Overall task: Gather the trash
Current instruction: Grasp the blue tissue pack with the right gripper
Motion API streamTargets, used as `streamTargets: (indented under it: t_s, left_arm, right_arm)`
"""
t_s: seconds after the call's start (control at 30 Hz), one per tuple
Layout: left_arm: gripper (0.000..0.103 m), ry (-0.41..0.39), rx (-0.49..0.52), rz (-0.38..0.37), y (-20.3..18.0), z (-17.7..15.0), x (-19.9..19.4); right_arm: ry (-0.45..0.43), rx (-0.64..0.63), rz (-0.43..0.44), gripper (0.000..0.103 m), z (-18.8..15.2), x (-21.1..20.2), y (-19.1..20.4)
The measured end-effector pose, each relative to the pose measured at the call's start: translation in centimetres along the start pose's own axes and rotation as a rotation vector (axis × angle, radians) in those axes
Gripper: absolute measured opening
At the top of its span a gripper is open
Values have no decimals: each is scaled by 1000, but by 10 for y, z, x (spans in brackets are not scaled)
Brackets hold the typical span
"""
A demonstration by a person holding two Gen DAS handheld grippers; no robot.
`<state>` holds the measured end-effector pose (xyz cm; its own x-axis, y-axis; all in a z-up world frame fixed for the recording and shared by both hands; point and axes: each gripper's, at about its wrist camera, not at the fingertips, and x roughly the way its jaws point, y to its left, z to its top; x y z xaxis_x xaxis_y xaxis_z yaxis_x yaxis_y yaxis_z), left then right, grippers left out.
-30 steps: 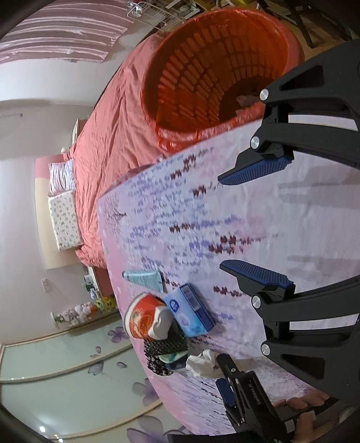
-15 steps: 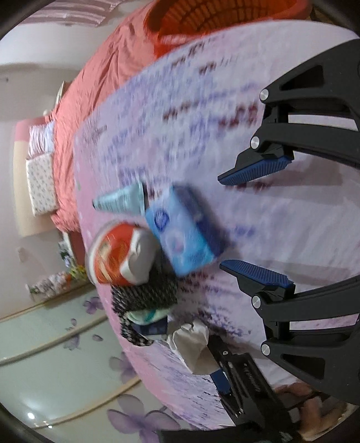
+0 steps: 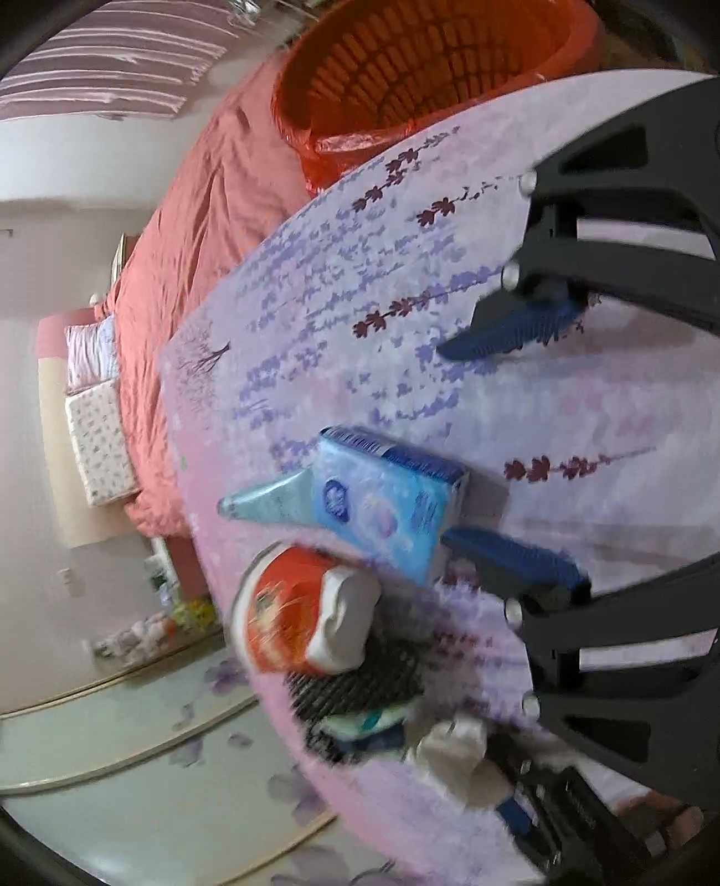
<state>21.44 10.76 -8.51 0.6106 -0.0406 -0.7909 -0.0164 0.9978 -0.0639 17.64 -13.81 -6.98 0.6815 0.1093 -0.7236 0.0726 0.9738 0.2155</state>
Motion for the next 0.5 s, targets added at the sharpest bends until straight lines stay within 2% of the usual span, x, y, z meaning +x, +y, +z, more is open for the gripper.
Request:
streamTargets:
  t_s: [0.03, 0.1, 0.33, 0.4, 0.5]
  left_arm:
    - [78, 0, -1, -2, 0, 0, 0]
    - [78, -1, -2, -4, 1, 0, 0]
    - [79, -1, -3, -6, 2, 0, 0]
    - [79, -1, -3, -6, 3, 0, 0]
    - [79, -1, -4, -8, 3, 0, 0]
  right_arm:
    - [-11, 4, 19, 74, 1, -2, 0]
    - [-3, -10, 33, 75, 6, 0, 9]
    - [68, -5, -29, 75, 23, 36, 29]
    - [61, -24, -66, 72, 24, 40, 33]
    - [52, -60, -101, 58, 22, 38, 34]
